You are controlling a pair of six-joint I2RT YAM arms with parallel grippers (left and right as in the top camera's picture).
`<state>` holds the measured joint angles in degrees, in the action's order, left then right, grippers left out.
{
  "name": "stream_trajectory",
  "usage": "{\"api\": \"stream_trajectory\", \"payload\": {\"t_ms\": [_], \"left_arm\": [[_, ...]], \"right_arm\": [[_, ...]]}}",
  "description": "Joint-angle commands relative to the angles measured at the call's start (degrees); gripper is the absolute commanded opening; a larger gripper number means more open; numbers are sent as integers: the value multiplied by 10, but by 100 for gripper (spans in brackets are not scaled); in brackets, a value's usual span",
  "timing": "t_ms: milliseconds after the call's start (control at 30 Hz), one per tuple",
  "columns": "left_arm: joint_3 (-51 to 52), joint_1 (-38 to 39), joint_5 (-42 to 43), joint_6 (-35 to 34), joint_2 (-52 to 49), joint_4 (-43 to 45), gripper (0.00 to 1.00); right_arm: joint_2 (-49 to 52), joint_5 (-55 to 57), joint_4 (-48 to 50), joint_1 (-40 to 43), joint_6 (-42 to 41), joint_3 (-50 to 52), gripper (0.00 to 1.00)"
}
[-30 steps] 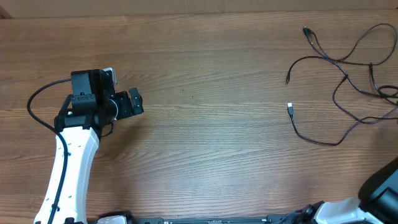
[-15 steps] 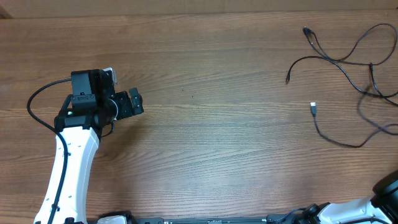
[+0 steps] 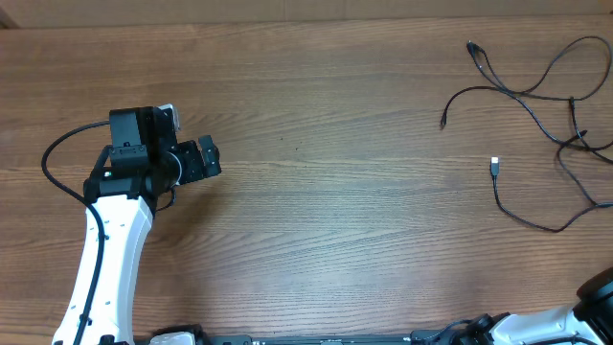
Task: Untangle cables
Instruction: 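Carry the cable to the right edge and lay it with the others, then open the right gripper and raise it away from the cables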
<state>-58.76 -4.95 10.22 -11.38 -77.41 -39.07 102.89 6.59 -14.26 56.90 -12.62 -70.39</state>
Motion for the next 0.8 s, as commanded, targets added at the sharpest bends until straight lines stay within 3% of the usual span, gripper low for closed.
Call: {"api": "stream_trajectory", "payload": {"t_ms": [0, 333, 767], "left_arm": [[-2, 1, -3, 11, 5, 1, 99], [-2, 1, -3, 11, 5, 1, 100], [-2, 1, -3, 11, 5, 1, 99]], "right_arm": [[1, -71, -6, -3, 0, 3, 100], [-26, -231, -28, -52, 41, 2, 100], [-114, -216, -148, -256, 221, 2, 100]]}}
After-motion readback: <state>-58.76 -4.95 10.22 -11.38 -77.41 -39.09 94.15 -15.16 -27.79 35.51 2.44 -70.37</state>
